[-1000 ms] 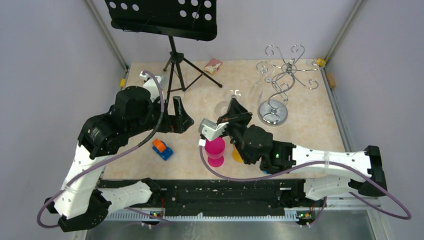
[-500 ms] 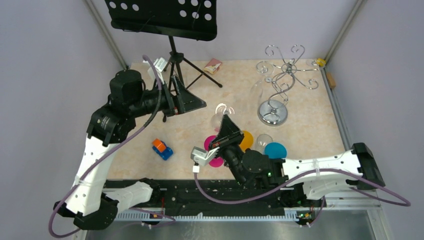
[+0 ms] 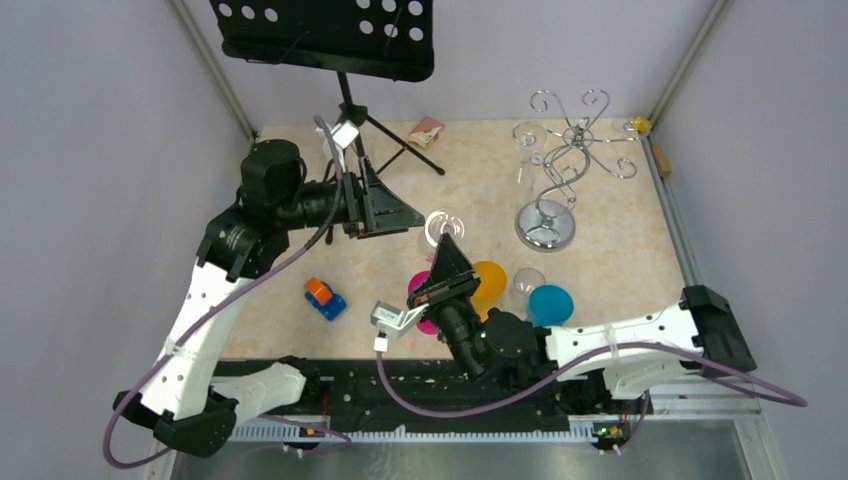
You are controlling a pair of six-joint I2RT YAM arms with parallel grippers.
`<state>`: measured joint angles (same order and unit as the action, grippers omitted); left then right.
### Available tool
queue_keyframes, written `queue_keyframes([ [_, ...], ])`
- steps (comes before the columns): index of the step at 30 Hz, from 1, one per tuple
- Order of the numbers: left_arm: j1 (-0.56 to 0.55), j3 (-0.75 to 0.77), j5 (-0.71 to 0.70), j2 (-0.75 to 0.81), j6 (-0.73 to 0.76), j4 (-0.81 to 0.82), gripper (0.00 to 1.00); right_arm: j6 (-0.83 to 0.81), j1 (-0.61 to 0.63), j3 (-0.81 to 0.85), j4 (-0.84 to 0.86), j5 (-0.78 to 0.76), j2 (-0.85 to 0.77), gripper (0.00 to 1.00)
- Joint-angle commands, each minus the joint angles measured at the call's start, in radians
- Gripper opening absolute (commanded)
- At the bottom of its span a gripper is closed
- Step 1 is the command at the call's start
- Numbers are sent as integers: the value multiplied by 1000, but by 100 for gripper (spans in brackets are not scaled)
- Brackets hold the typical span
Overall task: Place the wine glass upside down on the wine glass rack
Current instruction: Turn the wine glass upside down at the wine rack.
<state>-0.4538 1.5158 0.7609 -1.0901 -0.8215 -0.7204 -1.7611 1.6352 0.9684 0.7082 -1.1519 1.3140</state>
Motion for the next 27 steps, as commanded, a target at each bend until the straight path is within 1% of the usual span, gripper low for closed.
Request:
queue_keyframes([
  [1,3,-34,59,6,-31,94,76,-22,28,19,82,-2,9,0],
  [5,-6,-51,82,-9,-34,106,65,-3,34,23,65,0,24,0],
  [11,-63,-54,74,-33,-23,102,52,9,38,29,48,-2,46,0],
  [15,-80,-50,40,-48,5,62,43,12,42,27,48,-5,53,0],
  [20,-107,-30,-16,-65,45,3,36,13,46,27,48,-3,56,0],
  [25,-126,-8,-56,-83,85,-55,22,15,46,31,42,-2,59,0],
  [27,-126,-13,-61,-76,86,-53,18,20,45,30,38,-4,57,0],
])
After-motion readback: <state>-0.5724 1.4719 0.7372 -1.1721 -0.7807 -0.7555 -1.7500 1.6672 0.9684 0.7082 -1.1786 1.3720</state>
